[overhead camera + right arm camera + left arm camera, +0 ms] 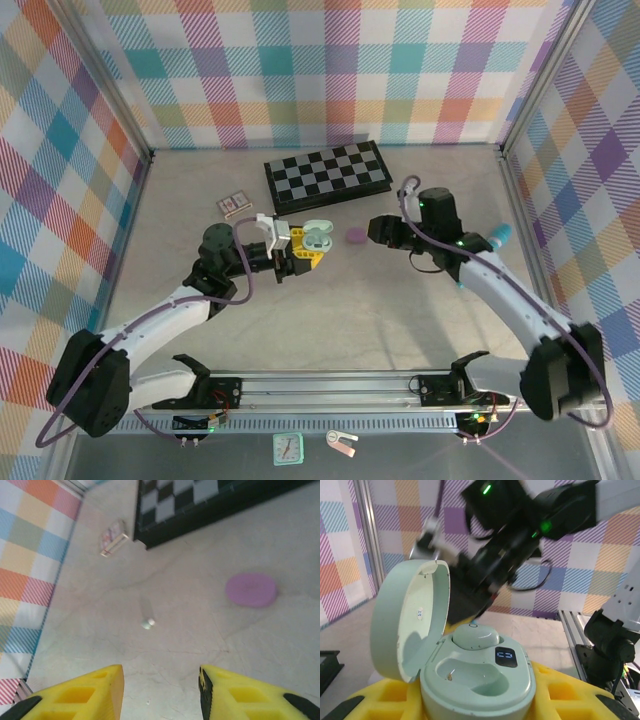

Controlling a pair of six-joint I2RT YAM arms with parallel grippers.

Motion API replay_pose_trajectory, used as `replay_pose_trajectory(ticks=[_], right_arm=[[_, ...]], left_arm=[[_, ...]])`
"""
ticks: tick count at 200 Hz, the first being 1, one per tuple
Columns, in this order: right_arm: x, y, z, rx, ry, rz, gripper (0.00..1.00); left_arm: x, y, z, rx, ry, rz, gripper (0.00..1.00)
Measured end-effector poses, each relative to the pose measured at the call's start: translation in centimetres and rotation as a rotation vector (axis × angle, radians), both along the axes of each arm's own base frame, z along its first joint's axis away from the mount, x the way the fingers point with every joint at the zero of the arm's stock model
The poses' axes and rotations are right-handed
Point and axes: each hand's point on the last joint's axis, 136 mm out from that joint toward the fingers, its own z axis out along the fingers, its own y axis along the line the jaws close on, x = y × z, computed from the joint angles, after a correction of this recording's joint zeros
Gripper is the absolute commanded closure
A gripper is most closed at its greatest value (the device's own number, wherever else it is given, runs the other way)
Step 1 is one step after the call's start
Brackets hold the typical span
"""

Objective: Insert wireless bluetooth earbuds into charging case

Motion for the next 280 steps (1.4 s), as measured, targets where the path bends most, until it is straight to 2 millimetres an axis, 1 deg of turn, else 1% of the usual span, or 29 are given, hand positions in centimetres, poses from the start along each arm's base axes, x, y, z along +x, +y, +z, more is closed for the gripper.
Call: replay_pose_trajectory(ticks=[12,20,34,67,97,111,135,168,192,212,243,280], right_arm=[[0.6,0.6,-1.8,-0.019,0.055,0.006,0.58],[1.0,1.3,-3.0,-0.038,0.088,0.024,0.57],[1.7,3.0,-4.2,-0.073,0.116,0.071,0.58],[3.4,7.4,-5.5,-0.16,0.105,0.221,0.57],[4.6,11.0,-7.1,-0.269,0.098,0.339,0.58],[4.7,12.5,-8.0,-0.32,0.089,0.387,0.59],[4.4,14.8,-9.4,-0.393,0.077,0.466,0.59],[4.0,16.6,-10.8,-0.46,0.056,0.539,0.59],[4.0,17.2,-11.7,-0.496,0.034,0.573,0.6],[3.9,17.5,-12.4,-0.538,0.017,0.603,0.6],[4.2,18.3,-13.0,-0.61,-0.025,0.638,0.6],[3.2,19.6,-13.8,-0.679,-0.06,0.706,0.61]], left_arm=[[-0.4,0.3,0.7,-0.013,-0.014,0.0,0.68],[-0.7,0.4,1.3,-0.022,-0.027,0.0,0.68],[-1.3,0.8,2.2,-0.036,-0.047,-0.001,0.68],[-2.9,1.7,3.9,-0.053,-0.079,0.0,0.68],[-3.9,2.4,4.5,-0.05,-0.08,0.012,0.68],[-4.4,2.8,4.6,-0.044,-0.08,0.02,0.68],[-5.1,3.4,4.7,-0.032,-0.078,0.038,0.68],[-5.8,4.3,4.8,-0.018,-0.081,0.071,0.68],[-5.8,4.9,4.8,-0.007,-0.07,0.11,0.69],[-5.2,5.5,4.8,0.009,-0.055,0.154,0.69],[-3.5,7.1,4.4,0.028,-0.028,0.243,0.69],[-2.6,8.5,4.6,0.022,-0.021,0.304,0.68]])
